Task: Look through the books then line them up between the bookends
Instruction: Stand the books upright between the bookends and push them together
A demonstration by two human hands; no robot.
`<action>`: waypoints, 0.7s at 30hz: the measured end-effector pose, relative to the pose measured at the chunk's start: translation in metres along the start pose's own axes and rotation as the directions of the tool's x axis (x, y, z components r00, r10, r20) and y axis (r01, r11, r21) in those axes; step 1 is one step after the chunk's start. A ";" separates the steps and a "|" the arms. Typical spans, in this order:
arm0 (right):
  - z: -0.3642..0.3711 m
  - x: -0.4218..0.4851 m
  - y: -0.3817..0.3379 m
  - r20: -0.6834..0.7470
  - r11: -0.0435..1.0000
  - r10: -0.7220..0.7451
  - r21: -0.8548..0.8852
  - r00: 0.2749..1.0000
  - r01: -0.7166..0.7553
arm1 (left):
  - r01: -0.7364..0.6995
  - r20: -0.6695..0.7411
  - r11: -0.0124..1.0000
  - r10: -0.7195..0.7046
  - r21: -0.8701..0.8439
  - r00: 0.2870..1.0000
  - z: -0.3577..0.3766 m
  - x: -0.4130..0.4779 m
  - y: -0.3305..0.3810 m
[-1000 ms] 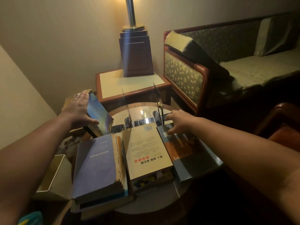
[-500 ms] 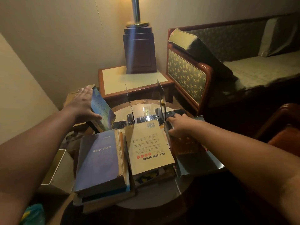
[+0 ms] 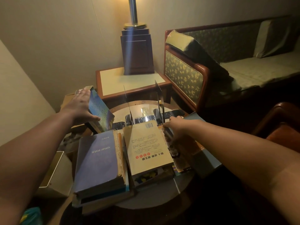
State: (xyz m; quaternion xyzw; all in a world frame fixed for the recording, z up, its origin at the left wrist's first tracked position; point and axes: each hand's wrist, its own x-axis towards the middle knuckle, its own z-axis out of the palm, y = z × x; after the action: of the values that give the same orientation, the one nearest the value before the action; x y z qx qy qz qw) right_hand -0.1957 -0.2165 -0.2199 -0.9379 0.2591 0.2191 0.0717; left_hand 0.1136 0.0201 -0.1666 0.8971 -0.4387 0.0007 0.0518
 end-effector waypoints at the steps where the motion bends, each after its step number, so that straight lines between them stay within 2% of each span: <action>1: 0.002 -0.001 0.003 0.004 1.000 -0.013 0.000 1.000 0.013 | 0.001 -0.002 1.000 -0.001 -0.001 1.000 0.001 0.001 0.000; 4: 0.011 -0.006 0.007 -0.029 1.000 -0.013 -0.014 0.999 0.013 | -0.002 -0.017 1.000 0.002 -0.003 1.000 0.003 0.002 0.001; 11: 0.032 -0.008 -0.006 -0.096 0.992 0.117 -0.034 0.989 -0.120 | -0.015 -0.024 1.000 0.015 -0.005 1.000 0.008 0.009 -0.005; 15: 0.021 -0.009 -0.012 -0.131 0.983 0.066 -0.159 0.989 -0.087 | -0.011 -0.003 1.000 0.011 0.013 1.000 0.008 0.013 -0.010; 21: 0.023 -0.018 -0.011 -0.244 0.992 -0.016 -0.127 0.970 -0.016 | -0.023 -0.038 1.000 0.023 0.004 0.999 0.009 0.010 -0.005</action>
State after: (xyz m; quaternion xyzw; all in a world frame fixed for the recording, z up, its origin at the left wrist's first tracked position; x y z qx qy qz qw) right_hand -0.2127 -0.1936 -0.2321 -0.9605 0.2513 0.1178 -0.0211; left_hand 0.1233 0.0147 -0.1757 0.8920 -0.4479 0.0192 0.0585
